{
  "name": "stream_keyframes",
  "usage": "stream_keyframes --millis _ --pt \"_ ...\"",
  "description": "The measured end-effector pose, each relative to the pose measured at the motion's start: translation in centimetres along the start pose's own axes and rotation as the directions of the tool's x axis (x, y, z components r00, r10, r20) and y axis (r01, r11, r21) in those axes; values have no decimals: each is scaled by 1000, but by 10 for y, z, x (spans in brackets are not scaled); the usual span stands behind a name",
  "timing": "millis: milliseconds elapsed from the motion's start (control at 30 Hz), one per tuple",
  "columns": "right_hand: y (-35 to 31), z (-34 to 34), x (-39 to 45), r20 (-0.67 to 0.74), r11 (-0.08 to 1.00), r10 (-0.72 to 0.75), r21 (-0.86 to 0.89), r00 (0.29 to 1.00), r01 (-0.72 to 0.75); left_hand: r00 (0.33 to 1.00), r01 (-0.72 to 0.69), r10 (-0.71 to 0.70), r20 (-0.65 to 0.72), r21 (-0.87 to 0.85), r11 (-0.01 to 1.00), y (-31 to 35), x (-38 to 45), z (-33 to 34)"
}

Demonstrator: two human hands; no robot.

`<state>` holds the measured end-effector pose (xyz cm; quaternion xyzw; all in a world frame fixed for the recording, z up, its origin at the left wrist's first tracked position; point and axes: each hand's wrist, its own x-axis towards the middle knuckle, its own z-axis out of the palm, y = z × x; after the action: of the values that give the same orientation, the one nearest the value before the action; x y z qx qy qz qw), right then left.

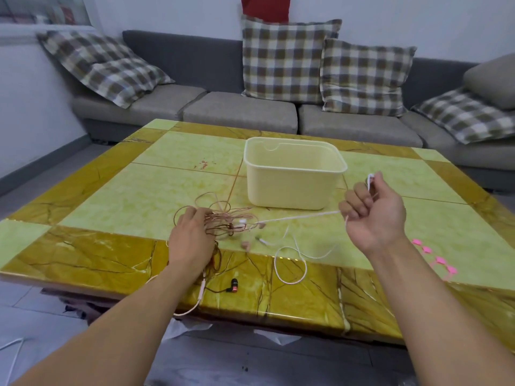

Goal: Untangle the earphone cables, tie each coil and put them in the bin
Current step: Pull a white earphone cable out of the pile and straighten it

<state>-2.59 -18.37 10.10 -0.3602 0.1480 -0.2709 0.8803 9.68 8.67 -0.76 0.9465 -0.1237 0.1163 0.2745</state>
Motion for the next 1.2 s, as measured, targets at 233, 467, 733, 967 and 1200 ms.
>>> stream_keyframes --millis 233,467,733,967,1200 --pt "31 -22 2 165 120 56 -980 985 157 999 21 -25 -36 -104 994 5 3 -3" --pt "72 -12 -4 190 -354 322 -884 928 304 996 -46 55 76 -116 992 13 3 -7" --pt "76 8 -16 344 237 106 -920 933 313 904 -251 247 348 -34 967 14 -4 -12" --pt "66 15 -18 354 76 -148 -927 923 367 896 -217 180 406 48 975 21 -11 -6" --pt "63 16 -19 198 309 -191 -918 962 250 938 -201 247 245 -195 960 29 -6 -4"
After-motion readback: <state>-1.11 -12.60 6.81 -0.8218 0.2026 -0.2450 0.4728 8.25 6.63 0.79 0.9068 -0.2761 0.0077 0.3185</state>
